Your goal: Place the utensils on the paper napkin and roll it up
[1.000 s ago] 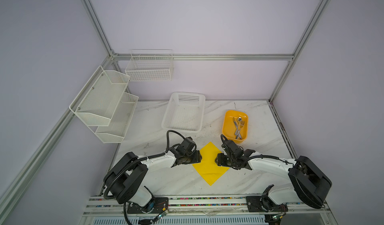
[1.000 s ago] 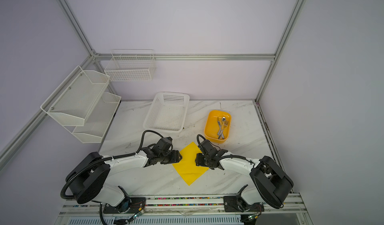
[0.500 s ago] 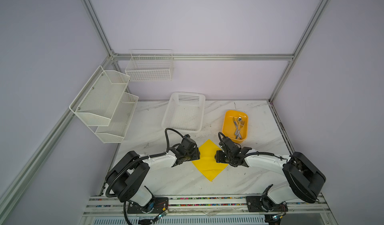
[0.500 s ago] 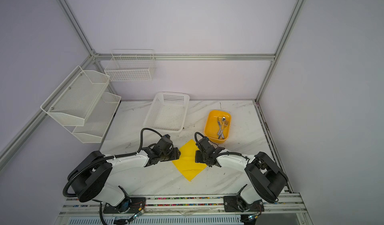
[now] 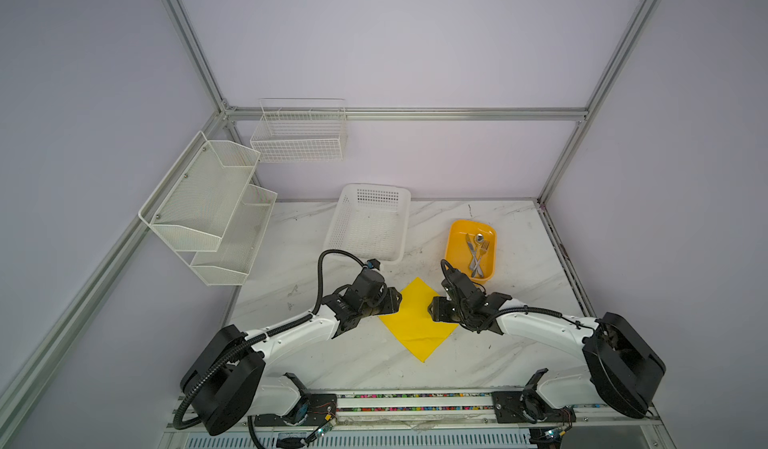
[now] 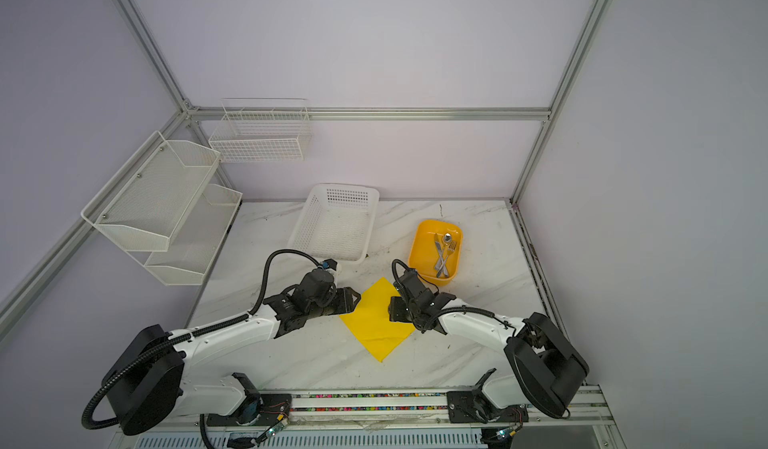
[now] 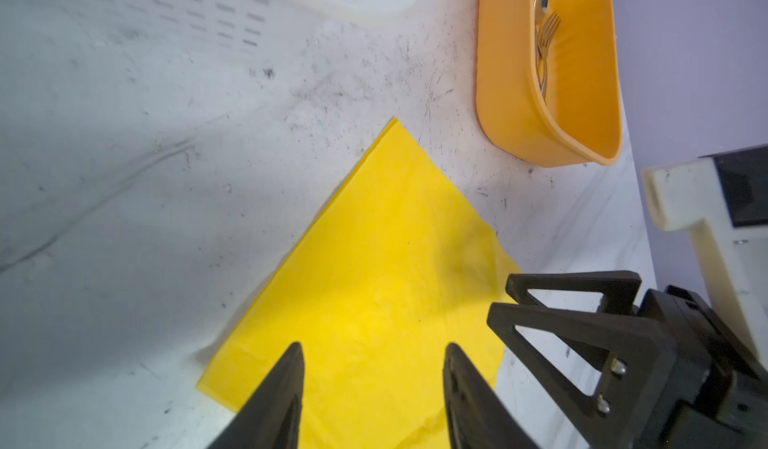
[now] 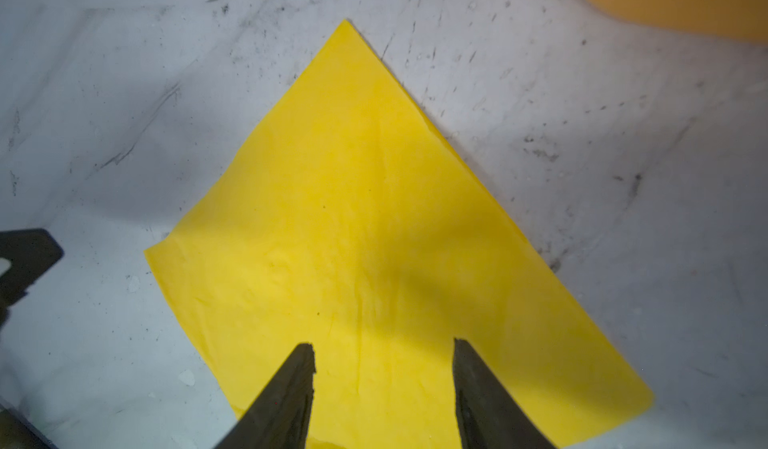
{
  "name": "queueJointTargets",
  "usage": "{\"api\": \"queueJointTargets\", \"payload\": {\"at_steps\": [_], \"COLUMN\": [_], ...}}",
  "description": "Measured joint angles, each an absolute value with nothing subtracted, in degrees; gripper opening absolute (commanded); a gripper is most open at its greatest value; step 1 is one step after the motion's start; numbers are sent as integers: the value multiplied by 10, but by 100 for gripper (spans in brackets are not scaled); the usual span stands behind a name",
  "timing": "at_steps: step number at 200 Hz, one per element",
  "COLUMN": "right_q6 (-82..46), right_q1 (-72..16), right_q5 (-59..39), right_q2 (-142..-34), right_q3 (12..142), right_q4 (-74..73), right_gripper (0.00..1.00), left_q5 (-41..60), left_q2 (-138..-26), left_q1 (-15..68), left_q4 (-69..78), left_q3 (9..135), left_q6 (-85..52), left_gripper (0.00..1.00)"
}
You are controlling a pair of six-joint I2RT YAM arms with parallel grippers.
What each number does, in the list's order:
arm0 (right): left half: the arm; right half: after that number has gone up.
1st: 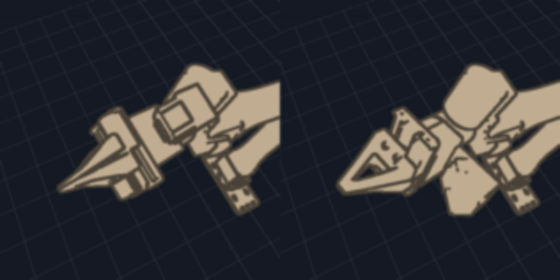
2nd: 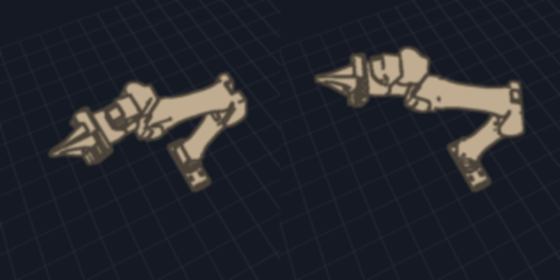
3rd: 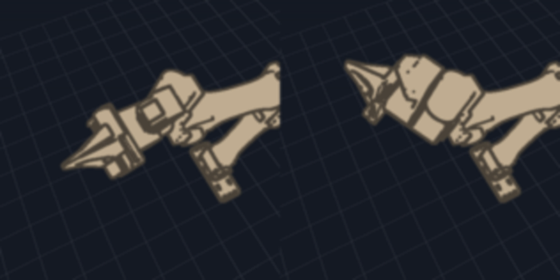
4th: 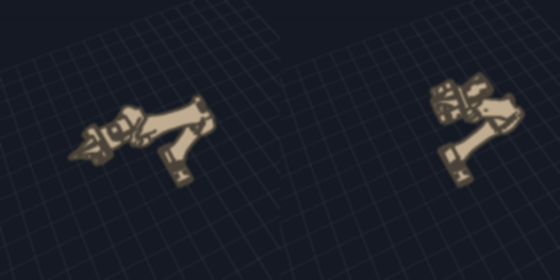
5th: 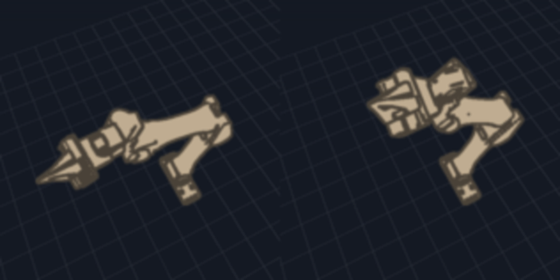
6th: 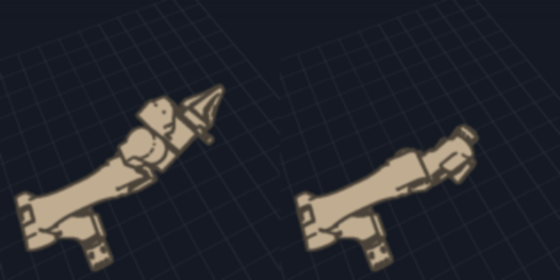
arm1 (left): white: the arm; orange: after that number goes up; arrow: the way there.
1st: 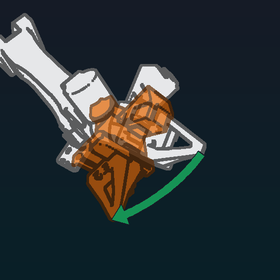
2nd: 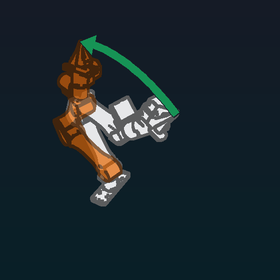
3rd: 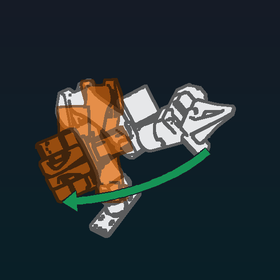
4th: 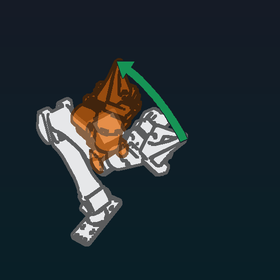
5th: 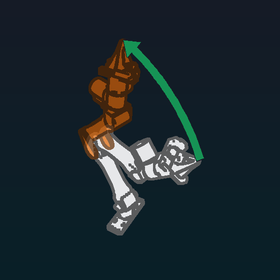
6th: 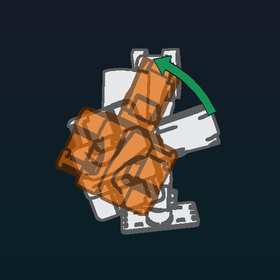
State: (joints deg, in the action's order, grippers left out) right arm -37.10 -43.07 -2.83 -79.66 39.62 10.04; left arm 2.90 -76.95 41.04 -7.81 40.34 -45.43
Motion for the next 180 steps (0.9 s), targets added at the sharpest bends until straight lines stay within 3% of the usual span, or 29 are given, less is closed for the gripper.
{"api": "queueJointTargets", "payload": {"at_steps": [76,149,168,180], "right_q6": [-372,-375,-374,-372], "right_q1": [-431,-430,-429,-427], "right_q5": [-20,15,22,23], "right_q2": [-813,-850,-858,-860], "right_q3": [392,392,397,400], "right_q4": [114,91,84,84], "right_gripper": [55,55,55,56], "left_q5": [62,50,46,43], "left_q2": [-864,-879,-879,-877], "left_q1": [414,414,415,414], "left_q4": [-76,-37,-36,-36], "left_q3": [388,386,386,386], "left_q6": [-486,-504,-504,-504], "left_gripper": [42,41,43,53]}}
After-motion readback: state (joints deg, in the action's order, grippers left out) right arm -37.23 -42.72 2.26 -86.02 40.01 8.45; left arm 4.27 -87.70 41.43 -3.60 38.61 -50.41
